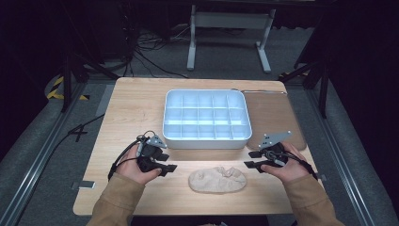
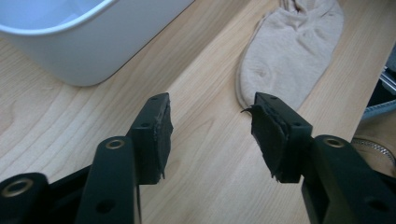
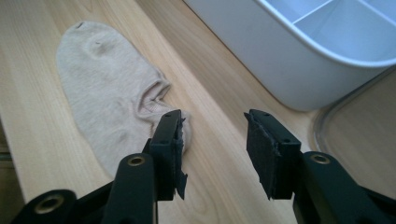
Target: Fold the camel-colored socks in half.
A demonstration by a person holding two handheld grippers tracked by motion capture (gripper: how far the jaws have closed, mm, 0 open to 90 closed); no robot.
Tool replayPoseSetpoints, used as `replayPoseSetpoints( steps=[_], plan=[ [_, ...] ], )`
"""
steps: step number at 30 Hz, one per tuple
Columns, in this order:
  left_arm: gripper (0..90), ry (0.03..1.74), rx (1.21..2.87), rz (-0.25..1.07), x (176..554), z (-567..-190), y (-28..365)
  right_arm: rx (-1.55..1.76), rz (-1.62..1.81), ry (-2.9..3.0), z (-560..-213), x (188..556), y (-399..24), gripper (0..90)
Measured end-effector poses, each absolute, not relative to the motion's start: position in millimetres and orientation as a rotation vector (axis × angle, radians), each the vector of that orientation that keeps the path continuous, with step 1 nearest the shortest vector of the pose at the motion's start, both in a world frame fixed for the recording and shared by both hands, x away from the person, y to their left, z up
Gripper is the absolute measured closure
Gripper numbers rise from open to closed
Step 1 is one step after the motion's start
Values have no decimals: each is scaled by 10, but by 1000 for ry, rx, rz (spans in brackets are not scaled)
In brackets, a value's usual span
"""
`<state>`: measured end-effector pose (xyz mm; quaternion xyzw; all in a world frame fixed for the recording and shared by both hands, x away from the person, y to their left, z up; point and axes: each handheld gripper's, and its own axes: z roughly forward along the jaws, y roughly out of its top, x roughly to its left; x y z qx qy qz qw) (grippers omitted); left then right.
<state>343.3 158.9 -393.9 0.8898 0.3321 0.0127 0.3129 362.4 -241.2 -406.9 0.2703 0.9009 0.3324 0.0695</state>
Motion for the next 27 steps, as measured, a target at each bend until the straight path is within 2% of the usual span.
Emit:
replayPoseSetpoints(
  steps=[9, 13, 20, 27],
  plan=[
    [543, 805, 2362, 15, 3414, -3852, 1405, 836, 974, 2722, -4045, 3520, -2423, 585],
    [561, 778, 2365, -3, 3408, -3833, 1314, 862, 970, 2729, -4059, 3495, -2462, 619],
    [630, 652, 2407, 13, 3337, -3853, 1102, 871, 941, 2833, -4106, 3462, -2433, 760],
    [692, 690, 2438, -86, 3344, -3964, 1006, 874, 912, 2925, -4161, 3427, -2353, 874]
  ],
)
